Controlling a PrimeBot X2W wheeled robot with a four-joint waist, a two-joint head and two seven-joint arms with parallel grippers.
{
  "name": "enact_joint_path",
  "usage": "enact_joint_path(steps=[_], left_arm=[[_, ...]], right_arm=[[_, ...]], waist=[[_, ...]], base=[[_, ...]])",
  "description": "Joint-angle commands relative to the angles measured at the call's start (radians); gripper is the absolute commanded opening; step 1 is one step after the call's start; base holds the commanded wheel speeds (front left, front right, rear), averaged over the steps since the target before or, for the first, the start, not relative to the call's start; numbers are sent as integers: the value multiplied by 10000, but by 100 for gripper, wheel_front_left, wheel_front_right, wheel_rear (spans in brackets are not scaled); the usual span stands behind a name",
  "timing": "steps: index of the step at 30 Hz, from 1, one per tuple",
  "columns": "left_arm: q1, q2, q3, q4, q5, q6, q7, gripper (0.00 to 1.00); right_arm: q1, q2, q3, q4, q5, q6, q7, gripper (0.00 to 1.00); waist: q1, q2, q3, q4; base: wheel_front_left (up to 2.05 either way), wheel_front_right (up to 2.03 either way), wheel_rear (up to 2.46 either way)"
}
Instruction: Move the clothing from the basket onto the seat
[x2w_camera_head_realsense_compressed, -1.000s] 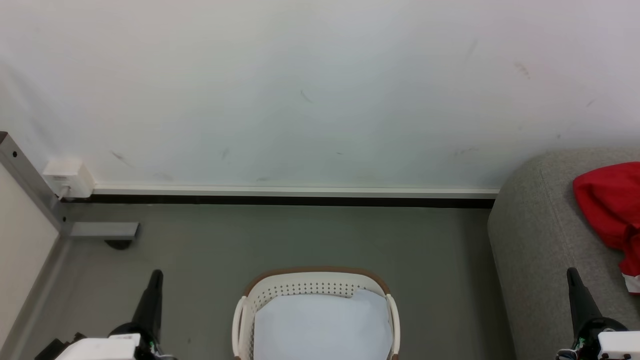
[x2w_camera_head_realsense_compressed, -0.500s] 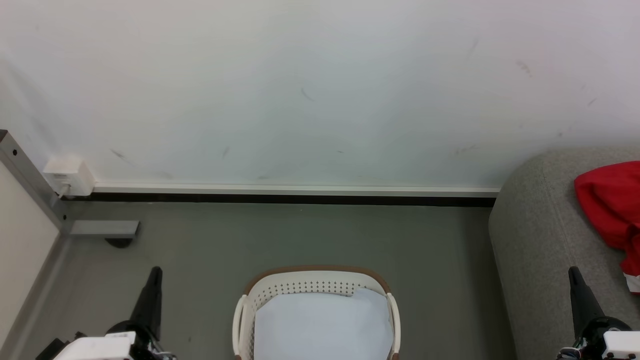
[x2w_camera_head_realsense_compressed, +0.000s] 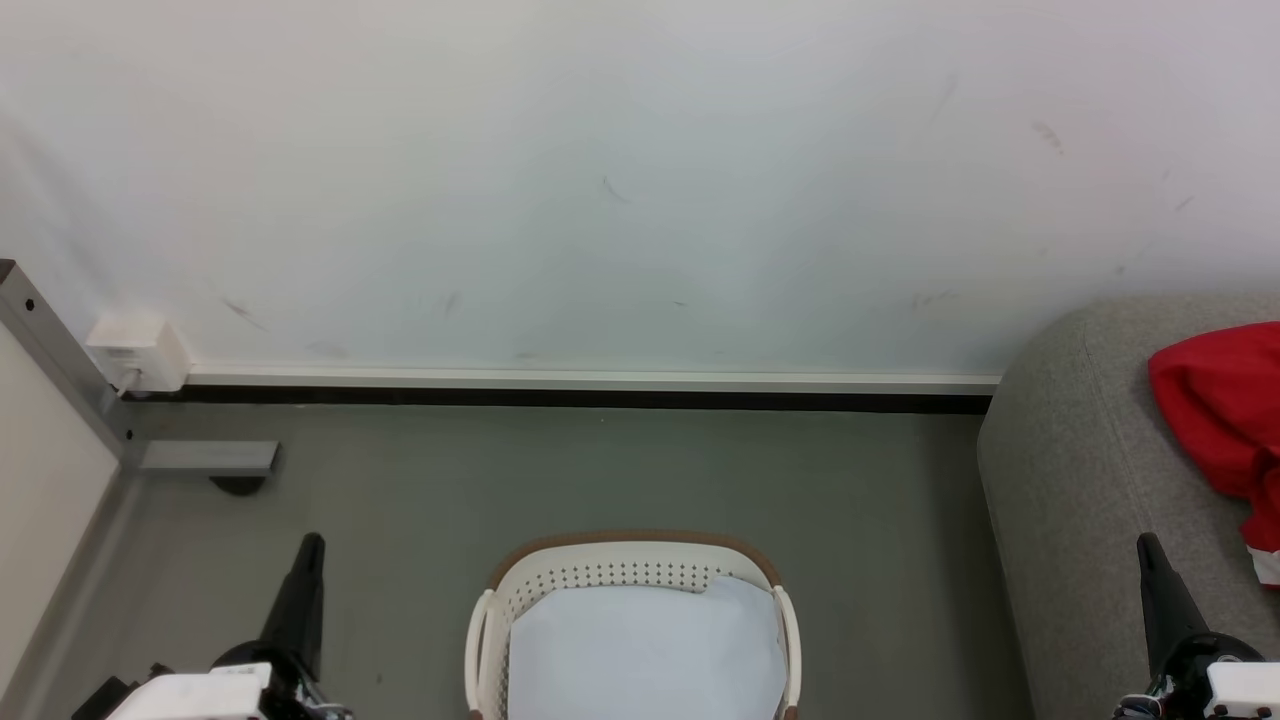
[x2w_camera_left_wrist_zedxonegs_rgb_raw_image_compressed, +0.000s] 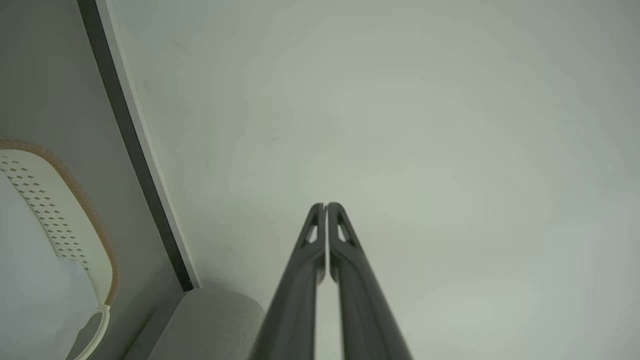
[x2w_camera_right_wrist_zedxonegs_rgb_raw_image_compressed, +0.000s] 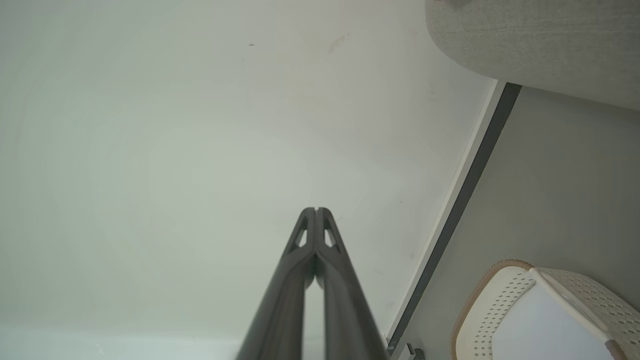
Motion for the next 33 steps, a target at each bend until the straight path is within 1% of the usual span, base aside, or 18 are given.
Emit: enact_joint_path(steps=[1,33], left_arm=[[-73,24,24,-40,-138,-65,40,0],[-72,24,21,-41,-140,-65,38,0]], right_arm=[[-122,13,-45,-62,14,-21,39,0],[-123,13,-47,-62,11,-21,40,0]], waist=[[-1,0,-1,0],[-1,0,-1,0]], base=[[0,0,0],[0,0,0]])
